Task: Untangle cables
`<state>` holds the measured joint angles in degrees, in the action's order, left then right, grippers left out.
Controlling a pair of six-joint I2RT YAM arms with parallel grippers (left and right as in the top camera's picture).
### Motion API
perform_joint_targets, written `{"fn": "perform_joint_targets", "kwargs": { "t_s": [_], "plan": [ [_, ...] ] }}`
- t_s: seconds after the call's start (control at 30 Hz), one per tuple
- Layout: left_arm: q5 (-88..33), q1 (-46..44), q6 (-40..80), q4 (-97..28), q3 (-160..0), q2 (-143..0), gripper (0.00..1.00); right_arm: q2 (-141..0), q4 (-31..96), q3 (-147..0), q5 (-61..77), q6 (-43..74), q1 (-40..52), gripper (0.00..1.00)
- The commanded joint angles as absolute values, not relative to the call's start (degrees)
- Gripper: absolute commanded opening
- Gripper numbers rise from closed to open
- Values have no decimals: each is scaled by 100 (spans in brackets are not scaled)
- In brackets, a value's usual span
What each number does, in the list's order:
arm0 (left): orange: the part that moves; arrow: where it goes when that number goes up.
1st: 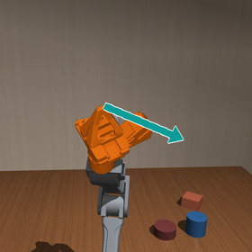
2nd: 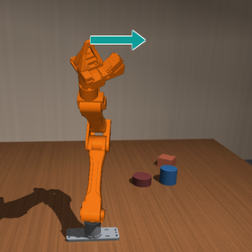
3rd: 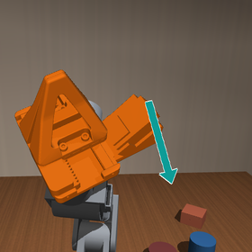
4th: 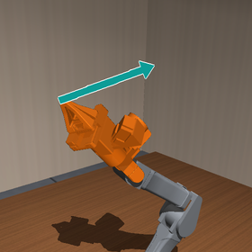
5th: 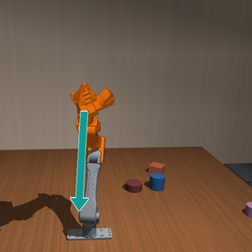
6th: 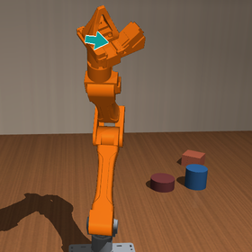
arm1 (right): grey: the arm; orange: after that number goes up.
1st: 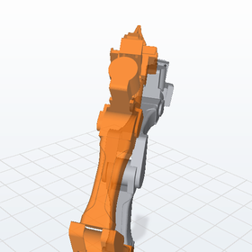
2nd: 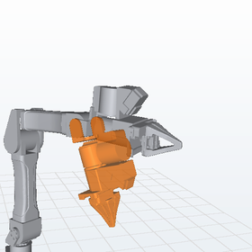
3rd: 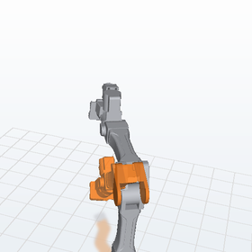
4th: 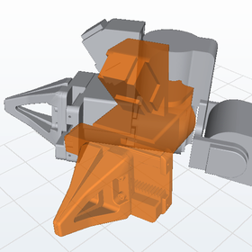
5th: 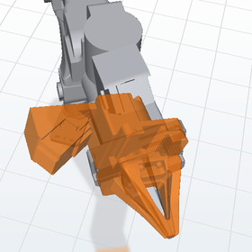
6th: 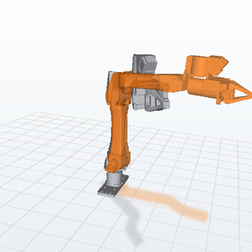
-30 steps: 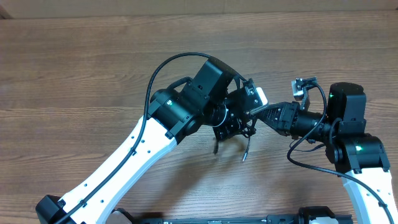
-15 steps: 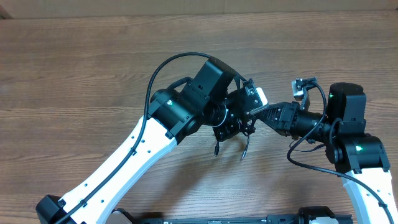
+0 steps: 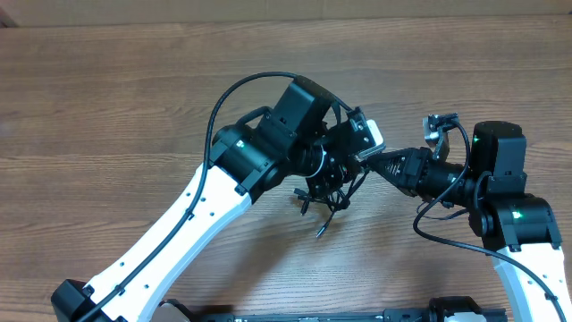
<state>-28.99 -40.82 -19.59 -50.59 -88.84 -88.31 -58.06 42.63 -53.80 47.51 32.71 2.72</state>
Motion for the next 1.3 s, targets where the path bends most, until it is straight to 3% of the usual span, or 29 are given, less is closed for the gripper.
{"fn": "perform_joint_targets", "kwargs": {
  "t_s": [0.0,0.4,0.5,0.7,0.9,1.27],
  "plan": [
    [-3712,-3997,-1944,-4899,-9015,-8761,4,-5837,4305,-5481,4412,3013,287,4],
    [-3732,-3844,-1920,-4963,-9015,-8764,4,-5837,4340,-5481,4372,3000,287,4],
    [-3710,-3844,-1927,-5105,-9015,-8764,25,-5837,4340,-5481,4377,3006,287,4],
    [-3588,-3833,-1955,-5358,-9015,-8764,51,-5837,4303,-5483,4510,3017,285,4],
    [-2853,-3826,-1973,-5739,-9015,-8764,52,-5837,4209,-5483,4678,3017,281,4],
    [-2700,-3828,-2169,-5911,-9015,-8774,54,-5837,3948,-5483,5306,3022,281,4]
  ]
}}
